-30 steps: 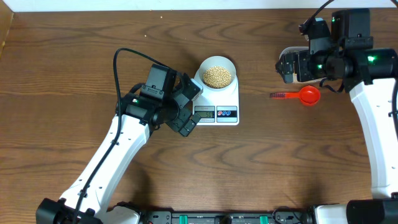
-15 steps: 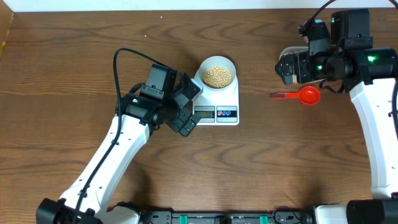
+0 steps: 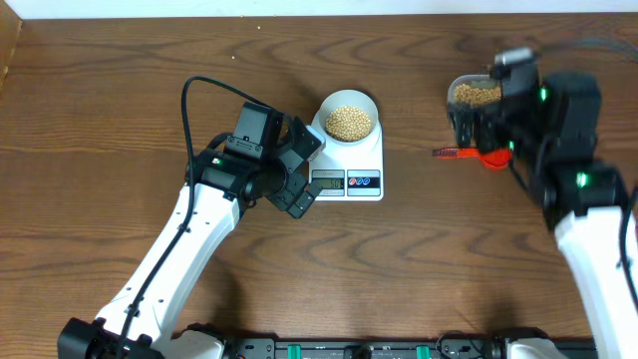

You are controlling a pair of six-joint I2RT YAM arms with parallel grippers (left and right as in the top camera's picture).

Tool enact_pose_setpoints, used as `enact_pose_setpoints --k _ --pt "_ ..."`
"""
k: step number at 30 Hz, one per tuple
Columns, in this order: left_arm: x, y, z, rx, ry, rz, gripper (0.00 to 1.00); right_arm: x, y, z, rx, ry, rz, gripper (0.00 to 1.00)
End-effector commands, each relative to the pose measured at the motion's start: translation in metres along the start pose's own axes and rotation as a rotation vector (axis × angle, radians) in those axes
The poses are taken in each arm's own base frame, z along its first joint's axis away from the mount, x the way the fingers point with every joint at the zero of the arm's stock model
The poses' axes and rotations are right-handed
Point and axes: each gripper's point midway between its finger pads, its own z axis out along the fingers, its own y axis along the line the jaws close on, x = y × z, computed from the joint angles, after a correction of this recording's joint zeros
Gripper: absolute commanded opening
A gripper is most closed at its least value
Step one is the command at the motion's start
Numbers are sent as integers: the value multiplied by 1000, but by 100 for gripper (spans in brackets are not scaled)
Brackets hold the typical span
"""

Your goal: Scoop item into bowl and weigh 50g on scale

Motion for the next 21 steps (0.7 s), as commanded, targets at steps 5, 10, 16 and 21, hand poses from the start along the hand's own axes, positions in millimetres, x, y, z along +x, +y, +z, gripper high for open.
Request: enact_pose_setpoints --k 5,10,16,21 --pt "-10 -1 -8 5 -32 16 98 45 6 -20 26 -124 -37 99" --pt "-10 -1 -8 4 -32 15 98 67 9 -44 52 -219 -50 99" --pt "-10 -1 -8 5 -32 15 98 89 9 -71 91 -321 -60 99" --pt "-10 -1 -8 5 -32 16 98 106 10 -78 105 -368 -67 99"
